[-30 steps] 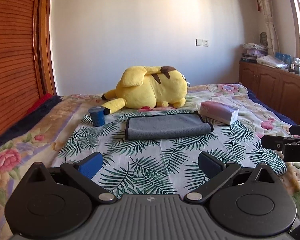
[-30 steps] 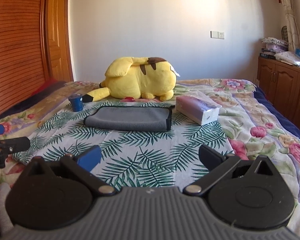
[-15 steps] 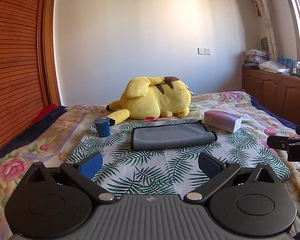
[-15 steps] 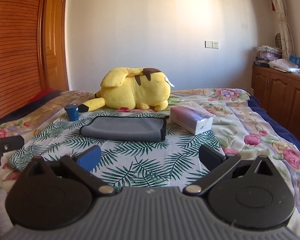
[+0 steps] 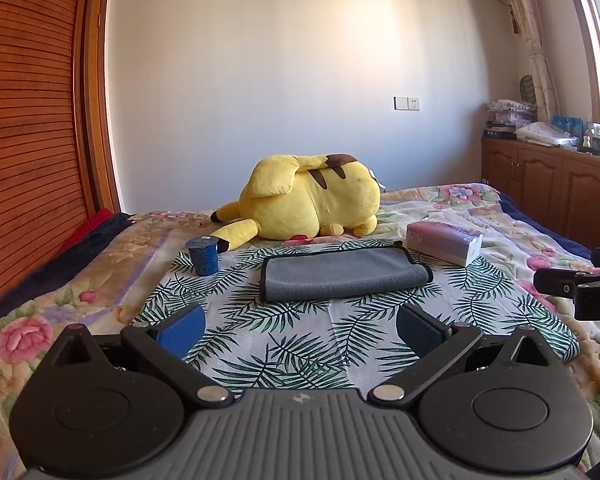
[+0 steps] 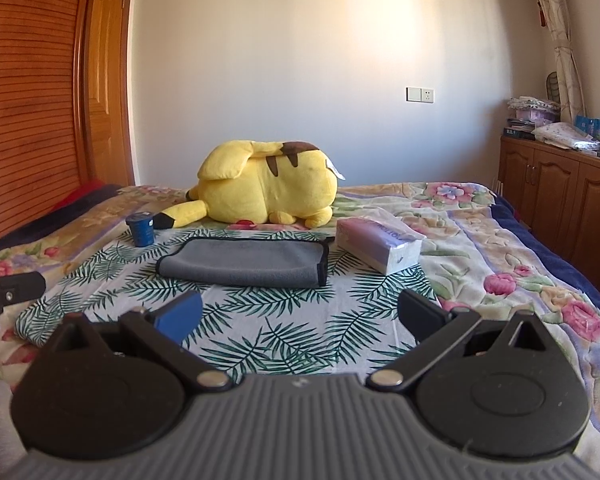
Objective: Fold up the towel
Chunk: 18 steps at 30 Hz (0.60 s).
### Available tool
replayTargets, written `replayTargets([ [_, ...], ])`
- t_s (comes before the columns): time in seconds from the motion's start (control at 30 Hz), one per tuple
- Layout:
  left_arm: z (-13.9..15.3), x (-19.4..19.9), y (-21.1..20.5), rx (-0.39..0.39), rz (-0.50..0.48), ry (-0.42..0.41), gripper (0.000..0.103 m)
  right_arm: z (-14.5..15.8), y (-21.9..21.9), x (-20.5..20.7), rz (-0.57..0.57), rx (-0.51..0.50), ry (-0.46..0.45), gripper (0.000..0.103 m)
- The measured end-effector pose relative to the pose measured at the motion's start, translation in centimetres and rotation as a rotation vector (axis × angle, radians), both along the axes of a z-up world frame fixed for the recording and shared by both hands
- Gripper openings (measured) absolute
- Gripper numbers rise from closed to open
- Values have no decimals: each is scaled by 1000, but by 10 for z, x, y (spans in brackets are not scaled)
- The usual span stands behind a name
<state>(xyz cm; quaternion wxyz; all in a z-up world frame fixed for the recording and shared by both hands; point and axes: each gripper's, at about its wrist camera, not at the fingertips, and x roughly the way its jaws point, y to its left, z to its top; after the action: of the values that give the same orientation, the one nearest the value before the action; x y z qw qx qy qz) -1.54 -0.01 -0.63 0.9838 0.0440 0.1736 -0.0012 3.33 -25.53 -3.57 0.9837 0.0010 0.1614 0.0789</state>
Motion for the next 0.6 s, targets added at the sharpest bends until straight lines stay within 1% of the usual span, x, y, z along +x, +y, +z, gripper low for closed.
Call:
replayTargets([
  [0.6,-5,-1,0,0,3,6,87,0,0,0,0,0,0,103],
])
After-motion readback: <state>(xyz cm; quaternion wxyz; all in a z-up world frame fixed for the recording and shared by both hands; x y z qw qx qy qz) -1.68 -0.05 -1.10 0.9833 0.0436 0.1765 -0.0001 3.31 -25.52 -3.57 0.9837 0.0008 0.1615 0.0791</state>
